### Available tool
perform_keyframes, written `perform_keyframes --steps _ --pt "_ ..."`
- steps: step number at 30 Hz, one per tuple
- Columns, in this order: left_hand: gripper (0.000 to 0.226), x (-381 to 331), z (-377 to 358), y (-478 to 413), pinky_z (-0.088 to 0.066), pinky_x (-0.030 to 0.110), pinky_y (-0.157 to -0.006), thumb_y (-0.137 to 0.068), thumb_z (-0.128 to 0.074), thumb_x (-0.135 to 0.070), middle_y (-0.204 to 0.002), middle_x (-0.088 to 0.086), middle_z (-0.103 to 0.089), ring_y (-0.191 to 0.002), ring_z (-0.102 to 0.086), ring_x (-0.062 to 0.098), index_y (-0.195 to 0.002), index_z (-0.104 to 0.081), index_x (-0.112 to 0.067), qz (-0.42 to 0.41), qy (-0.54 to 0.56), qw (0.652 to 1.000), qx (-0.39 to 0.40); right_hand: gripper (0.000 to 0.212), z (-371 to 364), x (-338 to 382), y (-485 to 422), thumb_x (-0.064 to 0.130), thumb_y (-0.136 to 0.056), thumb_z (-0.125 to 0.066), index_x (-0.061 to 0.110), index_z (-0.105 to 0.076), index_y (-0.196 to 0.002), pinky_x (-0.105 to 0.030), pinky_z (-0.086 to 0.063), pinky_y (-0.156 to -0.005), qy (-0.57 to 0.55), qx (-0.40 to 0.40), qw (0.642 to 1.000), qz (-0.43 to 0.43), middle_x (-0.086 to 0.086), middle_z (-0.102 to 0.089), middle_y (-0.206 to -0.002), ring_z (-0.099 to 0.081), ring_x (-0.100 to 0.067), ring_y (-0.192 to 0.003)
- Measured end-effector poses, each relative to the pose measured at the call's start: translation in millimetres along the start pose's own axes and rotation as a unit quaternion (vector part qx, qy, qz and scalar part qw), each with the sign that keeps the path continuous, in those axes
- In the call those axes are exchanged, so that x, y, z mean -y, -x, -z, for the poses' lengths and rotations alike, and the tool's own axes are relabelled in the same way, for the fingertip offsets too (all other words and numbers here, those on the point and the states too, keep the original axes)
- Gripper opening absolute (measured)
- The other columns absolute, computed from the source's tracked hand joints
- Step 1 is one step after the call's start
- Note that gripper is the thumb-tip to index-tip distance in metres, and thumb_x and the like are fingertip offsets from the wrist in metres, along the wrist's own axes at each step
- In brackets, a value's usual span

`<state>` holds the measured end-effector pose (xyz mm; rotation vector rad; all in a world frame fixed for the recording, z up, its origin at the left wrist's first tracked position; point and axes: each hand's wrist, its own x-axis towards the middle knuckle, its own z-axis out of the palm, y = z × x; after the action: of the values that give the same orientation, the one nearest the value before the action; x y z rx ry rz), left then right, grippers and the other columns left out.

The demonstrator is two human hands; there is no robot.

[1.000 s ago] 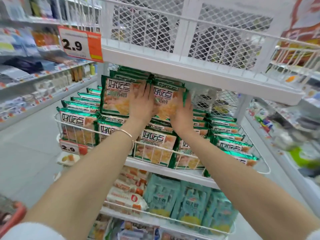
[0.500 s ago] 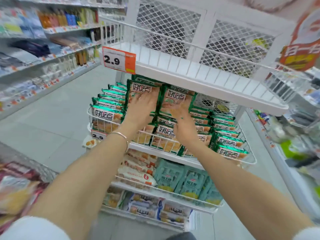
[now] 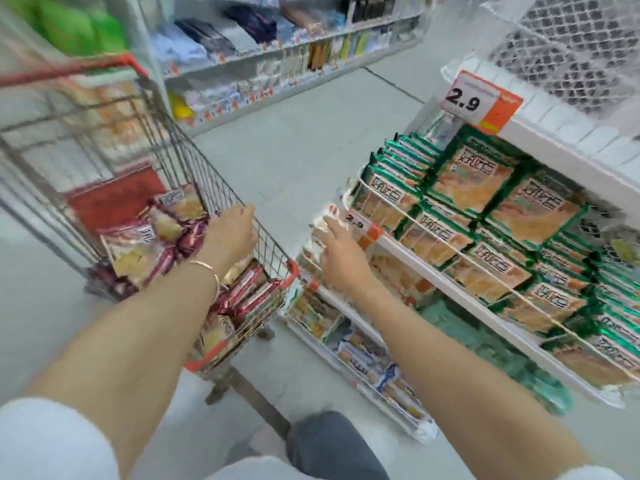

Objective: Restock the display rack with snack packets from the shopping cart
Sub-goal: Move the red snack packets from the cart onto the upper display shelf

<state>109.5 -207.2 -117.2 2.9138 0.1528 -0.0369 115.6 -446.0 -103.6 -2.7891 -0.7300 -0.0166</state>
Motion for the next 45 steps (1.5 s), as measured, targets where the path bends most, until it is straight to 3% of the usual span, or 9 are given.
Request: perform_keyframes --steps 6,13,18,22,26,30,36,43,45 --pt "0.035 83 -22 27 -0.054 0.047 -0.083 -0.093 -0.061 -0.026 -0.118 0.012 -0.058 -0.102 -0.061 0.033 -0.123 -0.052 -0.01 0.133 0.059 0.988 0.054 0.051 -54 57 -55 -0.003 -0.09 -0.048 0.012 -0.056 -0.138 -0.047 -0.041 -0.111 -0.028 0.131 0.989 0.07 -0.012 -0.032 -0.158 -0.035 -0.03 -0.143" --pt "0.059 141 -40 46 -0.058 0.042 -0.087 -0.088 -0.056 -0.018 -0.143 0.002 -0.054 -0.118 -0.062 0.026 -0.146 -0.043 -0.024 0.28 0.133 0.95 0.043 0.044 -107 59 -130 0.001 -0.09 -0.051 0.009 -0.061 -0.132 -0.039 -0.038 -0.111 -0.034 0.289 0.948 0.126 -0.01 -0.048 -0.144 -0.046 -0.029 -0.133" --pt "0.044 144 -47 52 -0.046 0.028 -0.048 -0.091 -0.056 -0.02 -0.101 0.001 -0.069 -0.055 -0.053 0.011 -0.134 -0.054 -0.024 0.396 0.217 0.892 0.002 0.046 -139 61 -185 0.003 -0.094 -0.052 0.008 -0.052 -0.141 -0.037 -0.051 -0.096 -0.053 0.347 0.927 0.134 -0.015 -0.053 -0.143 -0.062 -0.026 -0.109" --pt "0.036 132 -46 62 -0.042 0.028 -0.055 -0.096 -0.057 -0.019 -0.109 0.001 -0.063 -0.062 -0.053 0.015 -0.132 -0.057 -0.013 0.434 0.283 0.855 -0.014 0.053 -166 79 -211 0.003 -0.093 -0.051 0.003 -0.043 -0.146 -0.038 -0.047 -0.101 -0.043 0.363 0.921 0.136 -0.02 -0.051 -0.144 -0.054 -0.034 -0.126" --pt "0.04 131 -44 79 -0.049 0.038 -0.097 -0.097 -0.058 -0.021 -0.131 0.005 -0.059 -0.111 -0.06 0.023 -0.136 -0.055 -0.011 0.471 0.325 0.82 -0.01 0.055 -191 102 -229 0.018 -0.094 -0.055 0.004 -0.041 -0.145 -0.039 -0.036 -0.112 0.044 0.365 0.911 0.188 -0.016 -0.042 -0.151 -0.041 -0.032 -0.138" --pt "0.036 137 -44 98 -0.046 0.034 -0.099 -0.096 -0.057 -0.015 -0.132 0.002 -0.06 -0.112 -0.06 0.02 -0.131 -0.058 -0.015 0.491 0.343 0.801 -0.006 0.078 -216 106 -250 0.03 -0.098 -0.049 0.005 -0.005 -0.157 -0.05 0.0 -0.123 0.208 0.363 0.86 0.291 -0.013 -0.011 -0.165 -0.001 -0.03 -0.153" --pt "0.035 141 -39 101 -0.044 0.028 -0.093 -0.095 -0.057 -0.011 -0.127 0.001 -0.061 -0.111 -0.06 0.019 -0.13 -0.058 -0.014 0.491 0.349 0.798 -0.001 0.034 -218 95 -250 0.004 -0.084 -0.063 0.005 -0.063 -0.118 -0.041 -0.046 -0.101 0.162 0.389 0.839 0.345 -0.013 -0.053 -0.123 -0.051 -0.031 -0.115" --pt "0.087 121 -15 40 -0.035 0.03 -0.11 -0.081 -0.08 -0.04 -0.152 -0.002 -0.041 -0.137 -0.043 0.016 -0.152 -0.034 -0.021 0.357 0.4 0.835 0.122 0.031 -131 119 -259 0.006 -0.082 -0.07 0.016 -0.071 -0.112 -0.029 -0.038 -0.084 -0.021 0.397 0.813 0.426 -0.002 -0.058 -0.102 -0.047 -0.018 -0.098" --pt "0.077 117 -13 26 -0.048 0.016 -0.092 -0.08 -0.082 -0.033 -0.122 -0.006 -0.061 -0.104 -0.062 0.0 -0.144 -0.043 -0.021 0.345 0.478 0.794 0.149 0.047 -112 127 -261 0.007 -0.081 -0.074 0.018 -0.064 -0.125 -0.021 -0.039 -0.078 -0.1 0.418 0.819 0.379 0.007 -0.057 -0.107 -0.052 -0.01 -0.092"
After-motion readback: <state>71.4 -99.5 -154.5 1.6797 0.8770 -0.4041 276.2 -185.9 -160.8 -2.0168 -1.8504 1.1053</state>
